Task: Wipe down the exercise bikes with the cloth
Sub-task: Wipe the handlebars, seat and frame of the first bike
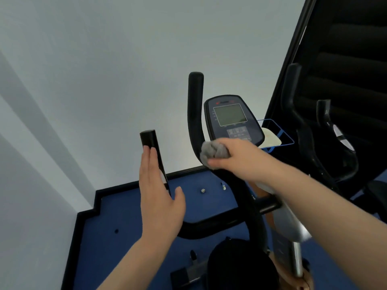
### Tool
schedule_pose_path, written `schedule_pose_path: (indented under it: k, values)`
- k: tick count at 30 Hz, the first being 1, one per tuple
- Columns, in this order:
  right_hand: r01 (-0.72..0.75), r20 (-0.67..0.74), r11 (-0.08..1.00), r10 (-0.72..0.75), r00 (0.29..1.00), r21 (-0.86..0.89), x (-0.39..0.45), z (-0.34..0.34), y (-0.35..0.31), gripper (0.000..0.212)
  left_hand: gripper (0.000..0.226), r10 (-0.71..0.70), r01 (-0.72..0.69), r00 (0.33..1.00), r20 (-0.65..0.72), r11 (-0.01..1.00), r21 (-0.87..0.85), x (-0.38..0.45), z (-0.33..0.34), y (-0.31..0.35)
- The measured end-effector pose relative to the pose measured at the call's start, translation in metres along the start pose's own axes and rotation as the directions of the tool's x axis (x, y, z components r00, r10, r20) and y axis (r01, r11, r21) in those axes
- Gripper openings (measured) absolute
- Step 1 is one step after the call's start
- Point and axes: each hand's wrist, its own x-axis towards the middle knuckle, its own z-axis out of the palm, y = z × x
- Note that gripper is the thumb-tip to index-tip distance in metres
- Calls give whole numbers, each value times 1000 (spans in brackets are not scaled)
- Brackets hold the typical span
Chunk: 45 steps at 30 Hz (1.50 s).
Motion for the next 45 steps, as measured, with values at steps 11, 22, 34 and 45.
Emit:
schedule_pose_path:
  k: [11, 22, 34, 45]
  values:
    - [81, -135, 992, -94, 986, -96, -21, 7, 26, 50, 86, -141, 130, 989, -46, 975, -178, -1, 4, -3]
    - [169, -302, 985, -149, 942, 41, -22, 36, 20, 30, 86, -143, 135, 989, -43, 979, -155, -3, 3, 1]
    - [190, -249, 951, -128, 960, 243, -21, 28, 18, 19, 84, -124, 126, 992, 21, 984, -127, -1, -6, 9]
    - [346, -119, 815, -330, 937, 465, -39, 13, -24, 50, 3, -78, 201, 959, 274, 868, -455, 38, -53, 69]
